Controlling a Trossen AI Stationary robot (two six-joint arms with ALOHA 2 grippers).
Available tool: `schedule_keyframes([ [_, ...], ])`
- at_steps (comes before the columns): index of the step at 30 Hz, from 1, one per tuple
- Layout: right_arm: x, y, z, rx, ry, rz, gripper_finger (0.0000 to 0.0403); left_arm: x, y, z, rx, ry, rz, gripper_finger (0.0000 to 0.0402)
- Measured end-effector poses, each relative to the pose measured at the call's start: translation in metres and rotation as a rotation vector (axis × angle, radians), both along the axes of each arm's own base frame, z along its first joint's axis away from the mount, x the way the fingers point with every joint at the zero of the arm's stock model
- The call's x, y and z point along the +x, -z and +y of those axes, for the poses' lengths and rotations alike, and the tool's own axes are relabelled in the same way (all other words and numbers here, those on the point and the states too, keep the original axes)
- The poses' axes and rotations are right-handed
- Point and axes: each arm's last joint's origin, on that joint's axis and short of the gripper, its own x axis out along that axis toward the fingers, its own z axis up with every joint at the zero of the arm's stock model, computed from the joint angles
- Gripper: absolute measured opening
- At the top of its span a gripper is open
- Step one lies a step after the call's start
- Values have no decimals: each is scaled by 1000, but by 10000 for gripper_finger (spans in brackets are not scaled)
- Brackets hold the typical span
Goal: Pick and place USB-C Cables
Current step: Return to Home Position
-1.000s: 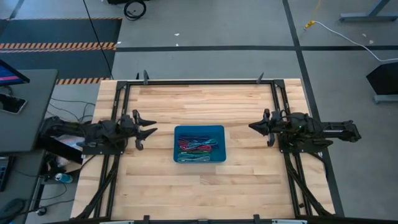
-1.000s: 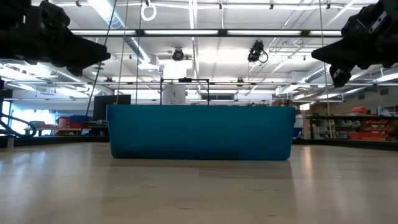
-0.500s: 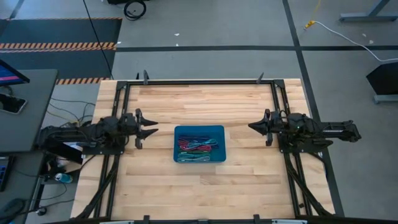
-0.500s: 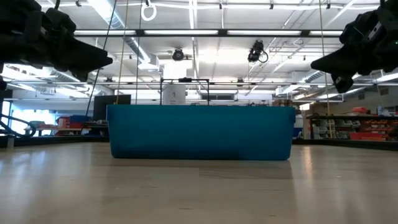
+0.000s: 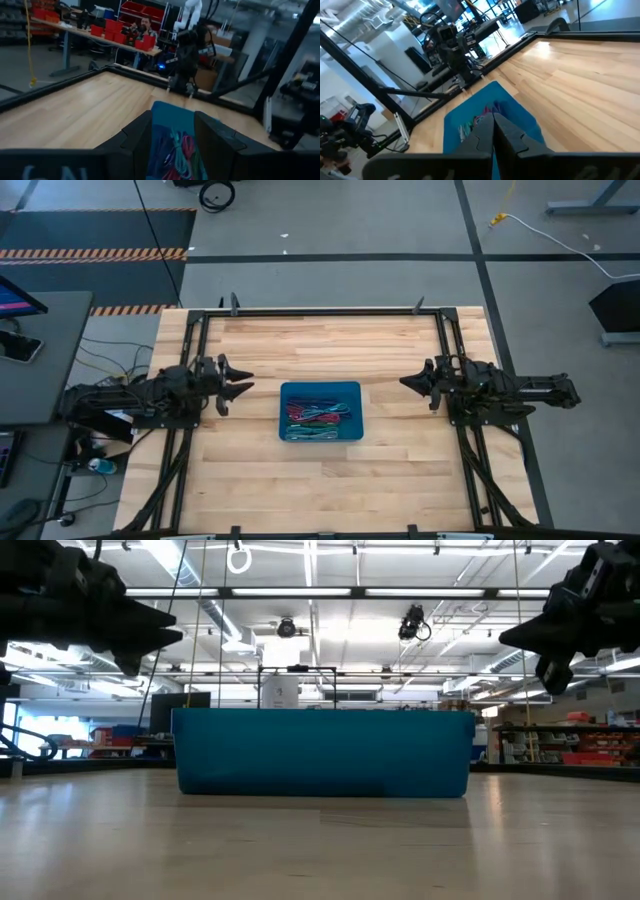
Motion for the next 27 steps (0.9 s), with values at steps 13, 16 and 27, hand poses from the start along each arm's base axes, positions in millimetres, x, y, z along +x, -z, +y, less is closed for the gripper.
schedule_keyframes([
  [13, 0, 1, 0, -316, -30, 58, 3, 0, 0, 0, -42, 0, -13, 151],
  [16, 0, 1, 0, -329, -24, 61, 2, 0, 0, 0, -42, 0, -11, 151],
  [27, 0, 1, 0, -328, -32, 60, 1, 0, 1, -1, 58, 26, 25, 11],
])
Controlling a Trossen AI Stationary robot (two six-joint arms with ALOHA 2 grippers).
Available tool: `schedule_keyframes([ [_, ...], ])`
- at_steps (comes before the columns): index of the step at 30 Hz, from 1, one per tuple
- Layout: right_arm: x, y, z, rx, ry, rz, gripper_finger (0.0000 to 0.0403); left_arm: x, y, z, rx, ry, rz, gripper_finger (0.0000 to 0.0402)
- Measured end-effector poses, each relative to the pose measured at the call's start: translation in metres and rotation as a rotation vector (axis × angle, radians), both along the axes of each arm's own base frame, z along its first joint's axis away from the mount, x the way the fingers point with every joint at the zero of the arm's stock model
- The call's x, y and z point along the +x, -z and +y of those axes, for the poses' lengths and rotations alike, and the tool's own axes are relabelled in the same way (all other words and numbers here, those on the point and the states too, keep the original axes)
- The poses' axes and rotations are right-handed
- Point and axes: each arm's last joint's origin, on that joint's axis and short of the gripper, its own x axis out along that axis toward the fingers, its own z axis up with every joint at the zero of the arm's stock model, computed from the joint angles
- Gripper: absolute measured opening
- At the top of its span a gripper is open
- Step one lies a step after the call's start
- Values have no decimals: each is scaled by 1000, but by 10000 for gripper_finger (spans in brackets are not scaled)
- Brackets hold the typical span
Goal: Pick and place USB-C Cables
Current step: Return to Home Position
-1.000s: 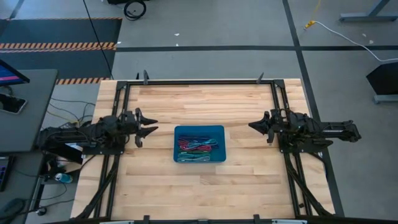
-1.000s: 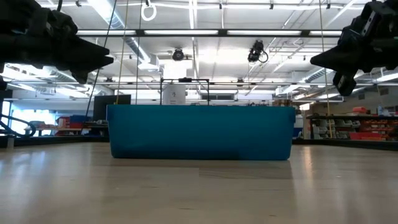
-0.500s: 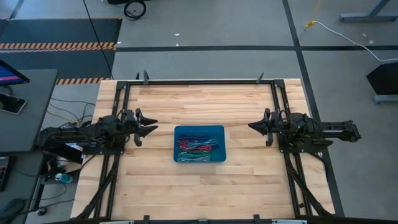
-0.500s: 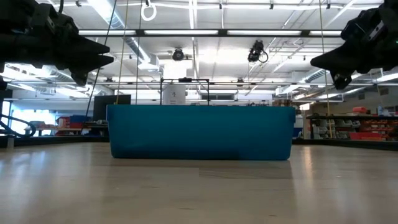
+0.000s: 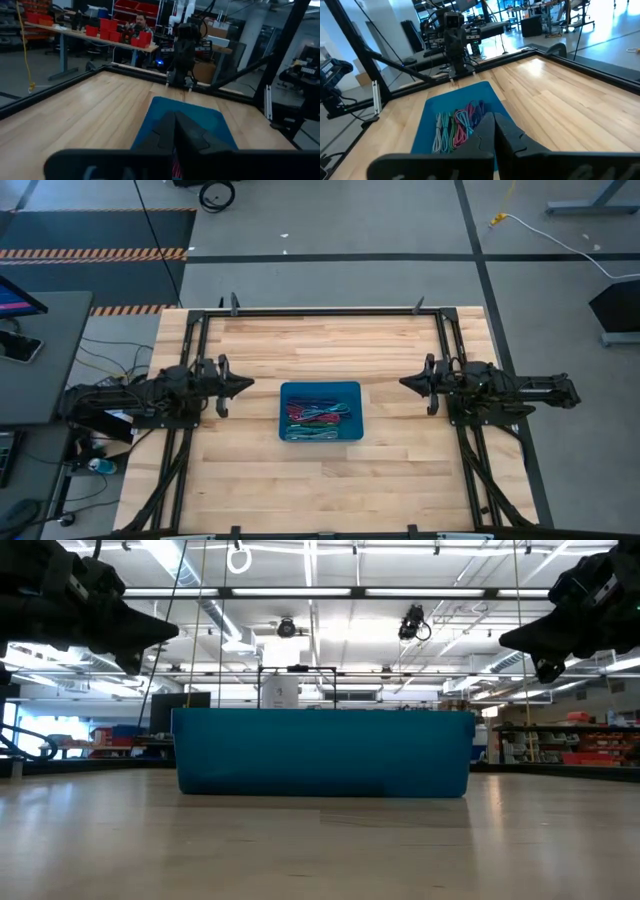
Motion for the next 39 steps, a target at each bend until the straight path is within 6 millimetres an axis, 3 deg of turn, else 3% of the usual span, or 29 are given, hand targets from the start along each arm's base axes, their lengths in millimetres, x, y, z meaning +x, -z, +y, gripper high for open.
schedule_keyframes([
  [5, 0, 3, 0, 0, -10, 30, 0, 0, 3, 1, -46, -21, 21, 6],
  [14, 0, 3, 0, -10, 4, 38, 18, 0, 4, 2, -54, -62, 36, 31],
  [39, 0, 3, 0, -10, 4, 37, 24, 0, 4, 2, -55, -63, 35, 23],
])
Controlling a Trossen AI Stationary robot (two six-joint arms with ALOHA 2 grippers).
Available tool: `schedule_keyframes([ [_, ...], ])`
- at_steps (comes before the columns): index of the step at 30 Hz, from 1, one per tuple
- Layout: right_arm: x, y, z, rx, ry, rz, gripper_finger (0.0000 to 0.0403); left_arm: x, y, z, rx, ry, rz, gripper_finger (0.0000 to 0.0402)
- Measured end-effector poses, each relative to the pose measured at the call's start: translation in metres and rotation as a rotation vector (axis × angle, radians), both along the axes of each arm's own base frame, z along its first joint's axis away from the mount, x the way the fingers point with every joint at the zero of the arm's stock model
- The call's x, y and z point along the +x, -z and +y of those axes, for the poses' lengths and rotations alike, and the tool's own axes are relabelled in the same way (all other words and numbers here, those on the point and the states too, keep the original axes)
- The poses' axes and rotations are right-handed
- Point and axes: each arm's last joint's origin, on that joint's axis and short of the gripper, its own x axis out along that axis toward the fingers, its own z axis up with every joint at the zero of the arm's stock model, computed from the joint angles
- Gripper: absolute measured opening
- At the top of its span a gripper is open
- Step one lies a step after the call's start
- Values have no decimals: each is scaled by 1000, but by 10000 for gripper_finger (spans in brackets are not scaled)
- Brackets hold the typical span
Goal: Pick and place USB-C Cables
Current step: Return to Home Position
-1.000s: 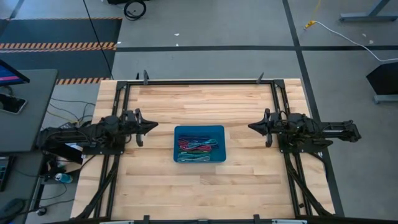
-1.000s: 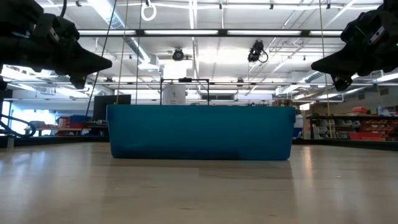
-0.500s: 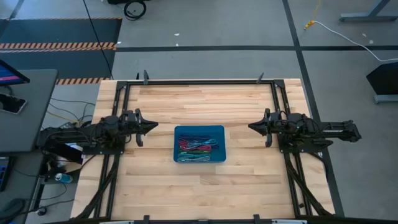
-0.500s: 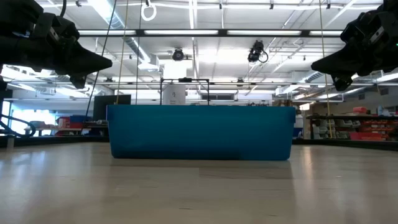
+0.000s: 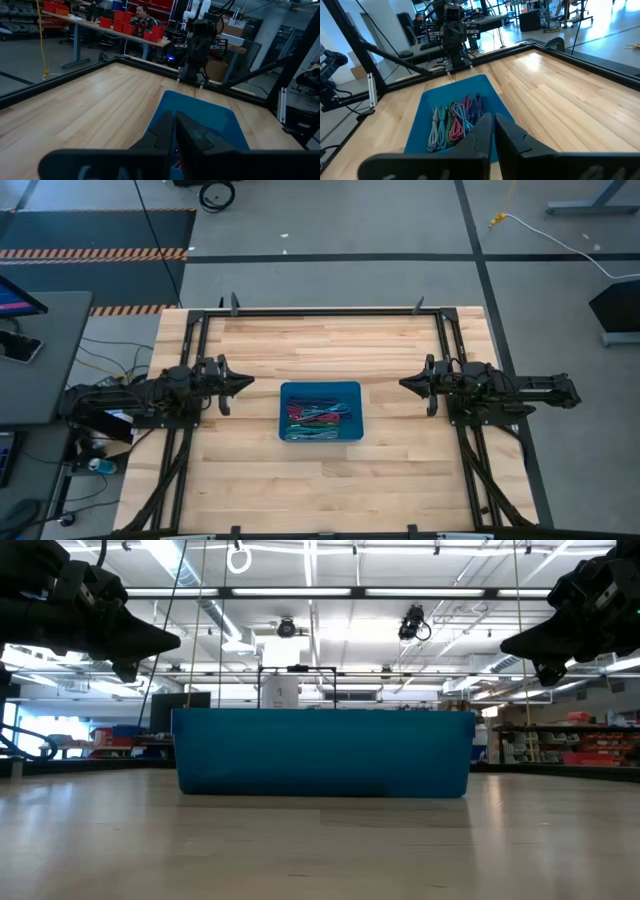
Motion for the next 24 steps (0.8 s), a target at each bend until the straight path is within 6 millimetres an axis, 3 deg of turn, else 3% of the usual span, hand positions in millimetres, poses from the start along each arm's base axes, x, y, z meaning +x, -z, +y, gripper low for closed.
schedule_keyframes([
  [24, 0, 0, 0, 0, 0, 0, 24, 0, 0, 0, 1, 0, -1, 28],
])
